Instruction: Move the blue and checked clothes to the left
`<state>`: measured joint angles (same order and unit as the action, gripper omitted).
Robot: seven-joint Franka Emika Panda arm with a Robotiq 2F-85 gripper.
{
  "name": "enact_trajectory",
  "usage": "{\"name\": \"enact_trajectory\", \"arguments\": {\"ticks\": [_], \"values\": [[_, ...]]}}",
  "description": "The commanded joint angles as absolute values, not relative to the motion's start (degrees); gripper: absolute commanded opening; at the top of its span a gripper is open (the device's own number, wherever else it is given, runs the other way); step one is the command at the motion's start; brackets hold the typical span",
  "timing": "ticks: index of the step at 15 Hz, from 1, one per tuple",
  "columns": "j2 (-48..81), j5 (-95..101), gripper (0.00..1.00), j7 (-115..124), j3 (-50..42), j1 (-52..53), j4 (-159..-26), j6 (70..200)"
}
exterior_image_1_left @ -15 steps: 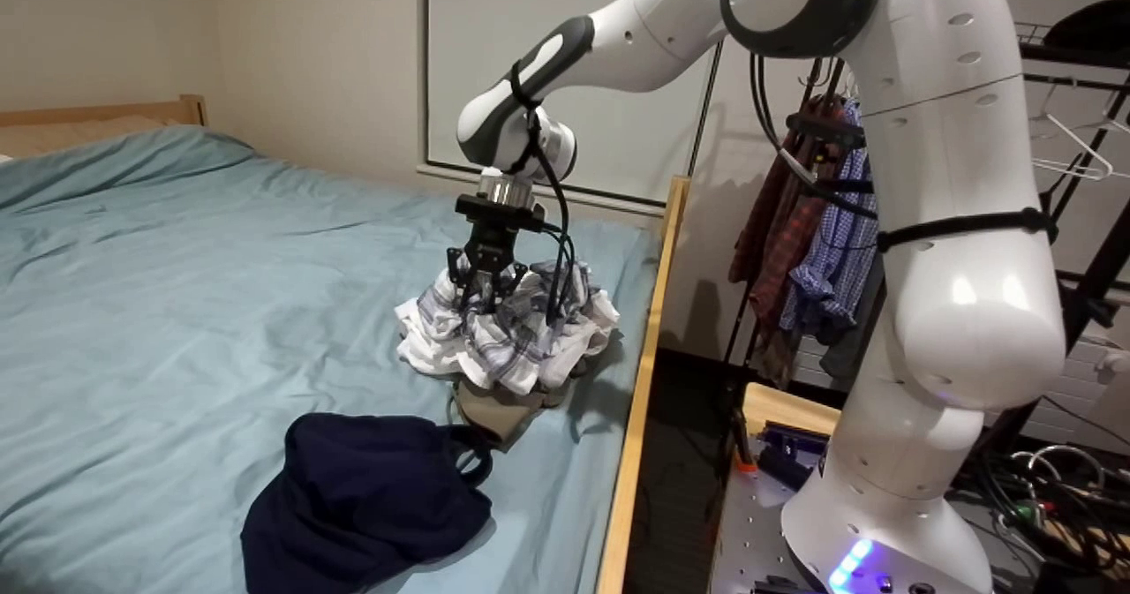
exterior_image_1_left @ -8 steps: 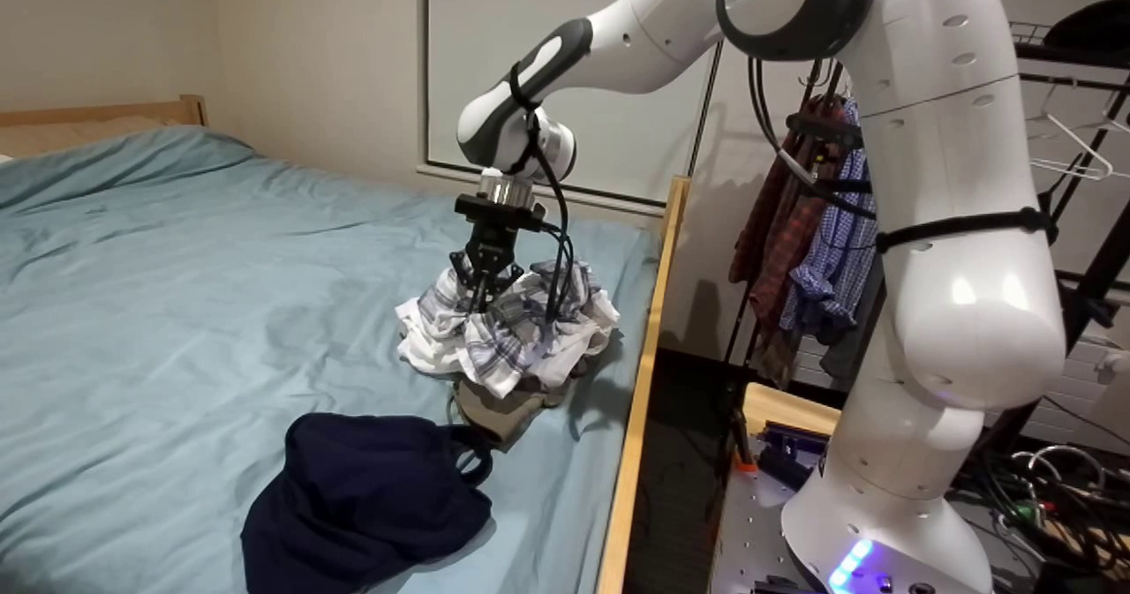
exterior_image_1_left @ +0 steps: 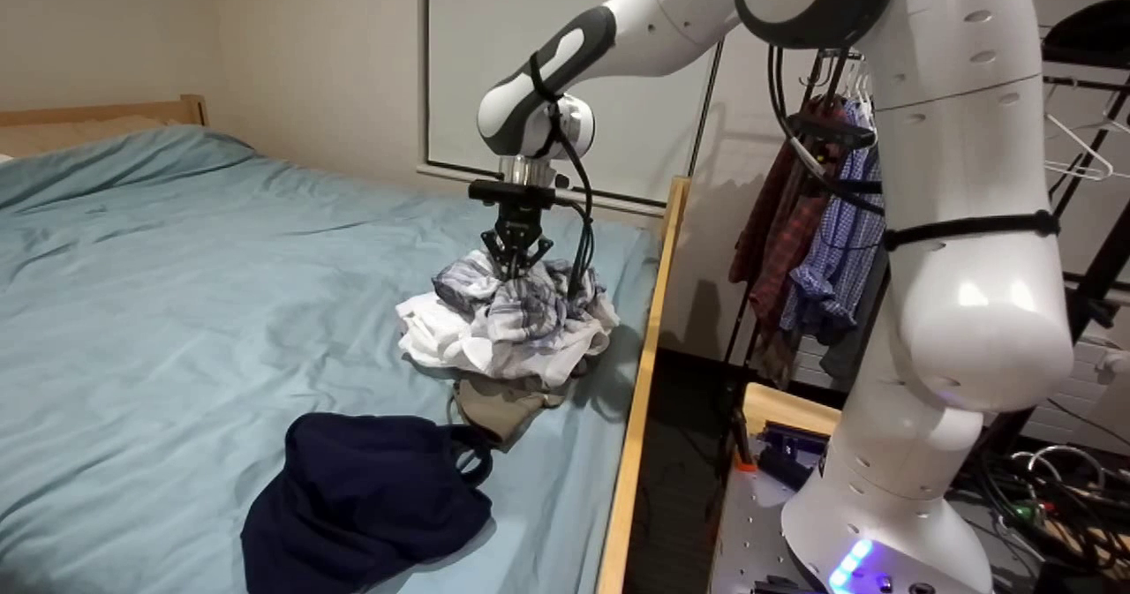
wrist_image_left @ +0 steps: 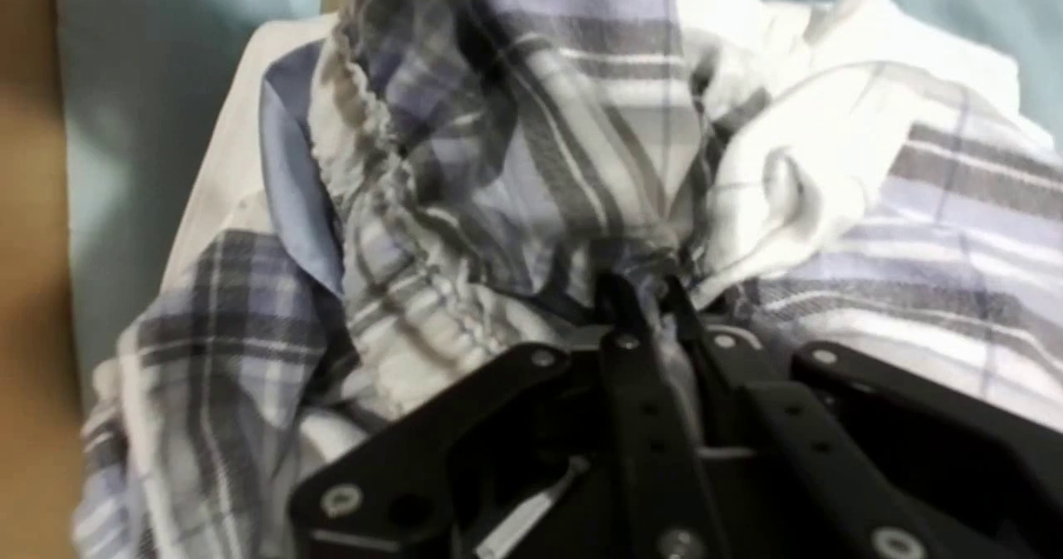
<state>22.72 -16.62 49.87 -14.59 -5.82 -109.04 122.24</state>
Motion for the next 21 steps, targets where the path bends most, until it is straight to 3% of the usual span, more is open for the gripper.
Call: {"name": "enact_trajectory", "arguments": {"ticks": [1, 3, 4, 7, 15, 21], "values": [[17.4, -8.8, 0.06, 59.4, -17.5, -5.3, -111.7, 122.3], [17.9, -5.8, 0.07, 62.6, -17.3, -5.5, -110.1, 120.3], [18.3, -5.2, 0.33, 63.4, -16.9, -5.6, -109.6, 119.7], [21.3, -5.4, 0.45, 63.2, -14.7, -5.7, -107.4, 117.6], [25.9, -4.9, 0.97, 68.4, -14.3, -5.1, -105.7, 115.4], [30.4, -5.3, 1.00, 74.0, -14.1, -5.1, -101.9, 113.1]]}}
